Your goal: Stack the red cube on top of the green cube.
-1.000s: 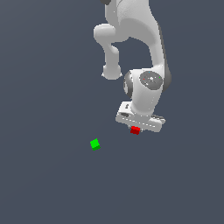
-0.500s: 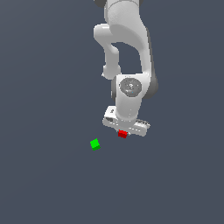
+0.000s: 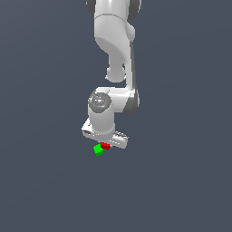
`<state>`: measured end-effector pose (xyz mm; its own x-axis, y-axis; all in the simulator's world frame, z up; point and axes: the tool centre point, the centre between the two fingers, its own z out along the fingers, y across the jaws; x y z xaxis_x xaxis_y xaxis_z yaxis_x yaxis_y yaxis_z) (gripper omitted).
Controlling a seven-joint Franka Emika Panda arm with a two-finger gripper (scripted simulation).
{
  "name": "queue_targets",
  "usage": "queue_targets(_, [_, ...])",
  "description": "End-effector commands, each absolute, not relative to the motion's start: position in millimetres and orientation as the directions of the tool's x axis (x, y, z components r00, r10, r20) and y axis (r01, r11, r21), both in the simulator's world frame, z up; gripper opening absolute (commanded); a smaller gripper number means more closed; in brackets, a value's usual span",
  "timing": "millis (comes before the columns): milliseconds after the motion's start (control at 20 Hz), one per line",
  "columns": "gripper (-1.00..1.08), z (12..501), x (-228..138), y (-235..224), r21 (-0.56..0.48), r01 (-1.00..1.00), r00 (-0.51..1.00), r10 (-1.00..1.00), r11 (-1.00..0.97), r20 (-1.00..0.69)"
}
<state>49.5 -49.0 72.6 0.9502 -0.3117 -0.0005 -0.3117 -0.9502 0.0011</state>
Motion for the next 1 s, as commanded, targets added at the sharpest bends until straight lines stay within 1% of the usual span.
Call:
queue_targets(0, [-1.00,68,54,-67,0.000,-0.310,0.951,-0.310,-0.951,0.001])
queue_targets(200, [-1.00,63,59,-85,0.000,-0.310,0.951,-0.310,-0.951,0.000])
queue_targets(450, [-1.00,61,62,-90,0.000,-0.310,0.951,-0.310,-0.951,0.000])
queue_targets(500, [1.00,61,62,-90,0.000,-0.310,0.951,-0.310,-0.951,0.000])
queue_targets(950, [1.00,61,62,-90,0.000,-0.310,0.951,-0.310,-0.951,0.000])
